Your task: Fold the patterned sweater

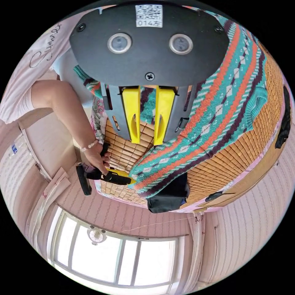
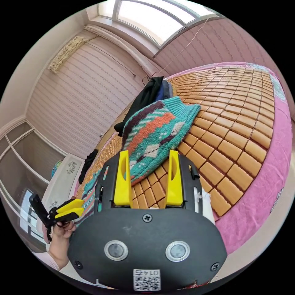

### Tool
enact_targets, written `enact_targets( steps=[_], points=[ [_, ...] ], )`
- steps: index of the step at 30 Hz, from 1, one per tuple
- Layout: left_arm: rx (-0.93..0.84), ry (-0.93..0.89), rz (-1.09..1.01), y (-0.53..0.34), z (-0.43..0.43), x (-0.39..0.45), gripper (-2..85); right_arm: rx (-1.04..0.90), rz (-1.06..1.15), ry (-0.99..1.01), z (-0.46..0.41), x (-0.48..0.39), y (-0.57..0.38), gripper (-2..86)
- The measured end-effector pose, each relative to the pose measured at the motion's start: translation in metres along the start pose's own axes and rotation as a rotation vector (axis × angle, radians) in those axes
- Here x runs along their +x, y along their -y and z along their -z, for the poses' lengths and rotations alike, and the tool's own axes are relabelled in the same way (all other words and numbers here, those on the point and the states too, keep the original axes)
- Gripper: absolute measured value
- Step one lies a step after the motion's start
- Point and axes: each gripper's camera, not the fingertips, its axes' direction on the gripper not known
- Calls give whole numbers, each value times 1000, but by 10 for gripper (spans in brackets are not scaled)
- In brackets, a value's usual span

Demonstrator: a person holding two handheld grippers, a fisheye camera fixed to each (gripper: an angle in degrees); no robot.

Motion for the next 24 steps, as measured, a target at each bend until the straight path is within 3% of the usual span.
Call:
enact_targets(
  steps=[8, 9, 24],
  points=[
    [-190, 367, -151, 66, -107, 37, 91, -215, 339, -408, -69, -91, 3, 87],
    [-146, 405, -156, 65, -112, 42, 87, -220, 358, -429, -73, -95, 2, 84],
    [-132, 384, -169, 79, -134, 38, 33, -171, 422, -438, -88, -129, -6, 68]
  ],
)
